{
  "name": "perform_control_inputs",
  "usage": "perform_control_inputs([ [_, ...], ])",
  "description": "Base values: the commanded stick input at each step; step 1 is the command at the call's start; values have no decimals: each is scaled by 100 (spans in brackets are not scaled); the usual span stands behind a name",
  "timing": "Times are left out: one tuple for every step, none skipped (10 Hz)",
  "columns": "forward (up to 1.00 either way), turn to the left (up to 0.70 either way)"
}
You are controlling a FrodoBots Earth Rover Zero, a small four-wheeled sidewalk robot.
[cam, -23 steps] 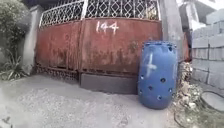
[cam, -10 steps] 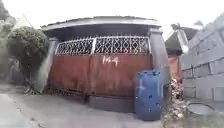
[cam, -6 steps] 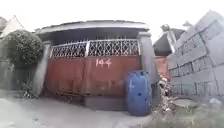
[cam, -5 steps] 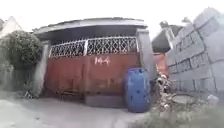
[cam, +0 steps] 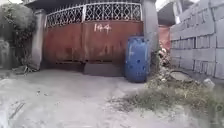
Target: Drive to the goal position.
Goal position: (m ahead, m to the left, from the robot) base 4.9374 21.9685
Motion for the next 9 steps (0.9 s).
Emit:
perform_control_inputs([
  [-70,-35],
  [-70,-35],
  [-70,-35],
  [-70,-35],
  [-70,-35],
  [-70,-35],
  [-70,-35],
  [-70,-35],
  [-70,-35],
])
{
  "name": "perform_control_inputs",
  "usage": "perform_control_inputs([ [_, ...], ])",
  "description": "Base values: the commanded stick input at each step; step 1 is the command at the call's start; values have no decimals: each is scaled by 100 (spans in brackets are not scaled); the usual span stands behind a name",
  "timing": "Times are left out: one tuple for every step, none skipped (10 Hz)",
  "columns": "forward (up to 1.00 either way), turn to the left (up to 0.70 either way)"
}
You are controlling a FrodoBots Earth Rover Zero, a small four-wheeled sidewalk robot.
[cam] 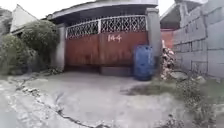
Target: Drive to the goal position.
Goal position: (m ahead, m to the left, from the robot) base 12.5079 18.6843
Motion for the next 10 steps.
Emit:
perform_control_inputs([
  [-70,-35],
  [-70,-35],
  [-70,-35],
  [-70,-35],
  [-69,-34],
  [-28,-44],
  [61,-7],
  [70,0],
  [70,0],
  [70,0],
])
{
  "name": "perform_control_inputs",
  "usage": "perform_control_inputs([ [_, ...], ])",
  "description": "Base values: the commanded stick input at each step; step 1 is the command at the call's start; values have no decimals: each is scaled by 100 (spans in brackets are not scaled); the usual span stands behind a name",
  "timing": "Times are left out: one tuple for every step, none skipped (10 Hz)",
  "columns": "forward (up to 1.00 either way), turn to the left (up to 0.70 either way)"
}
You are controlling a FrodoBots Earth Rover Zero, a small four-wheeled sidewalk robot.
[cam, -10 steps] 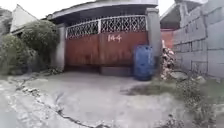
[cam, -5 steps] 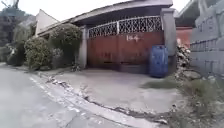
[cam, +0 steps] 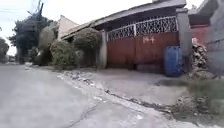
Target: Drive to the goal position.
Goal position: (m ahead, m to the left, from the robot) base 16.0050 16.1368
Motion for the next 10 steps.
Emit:
perform_control_inputs([
  [81,0],
  [85,4],
  [85,19],
  [85,34],
  [85,34],
  [85,34],
  [85,34],
  [85,34],
  [85,34],
  [85,34],
])
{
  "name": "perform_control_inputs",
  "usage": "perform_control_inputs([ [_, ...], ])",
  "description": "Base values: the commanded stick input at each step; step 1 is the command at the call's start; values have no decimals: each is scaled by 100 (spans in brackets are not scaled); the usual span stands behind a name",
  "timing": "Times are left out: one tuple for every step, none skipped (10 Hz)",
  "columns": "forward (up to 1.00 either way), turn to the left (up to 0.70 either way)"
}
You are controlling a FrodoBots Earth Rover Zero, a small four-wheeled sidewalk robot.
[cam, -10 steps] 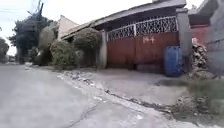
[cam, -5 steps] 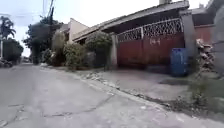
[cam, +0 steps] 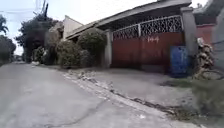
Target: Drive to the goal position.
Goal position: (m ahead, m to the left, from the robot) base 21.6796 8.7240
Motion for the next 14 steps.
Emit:
perform_control_inputs([
  [85,34],
  [85,34],
  [85,34],
  [85,34],
  [85,34],
  [85,34],
  [85,34],
  [85,34],
  [85,34],
  [95,37],
  [100,40],
  [100,40],
  [100,31],
  [100,22],
])
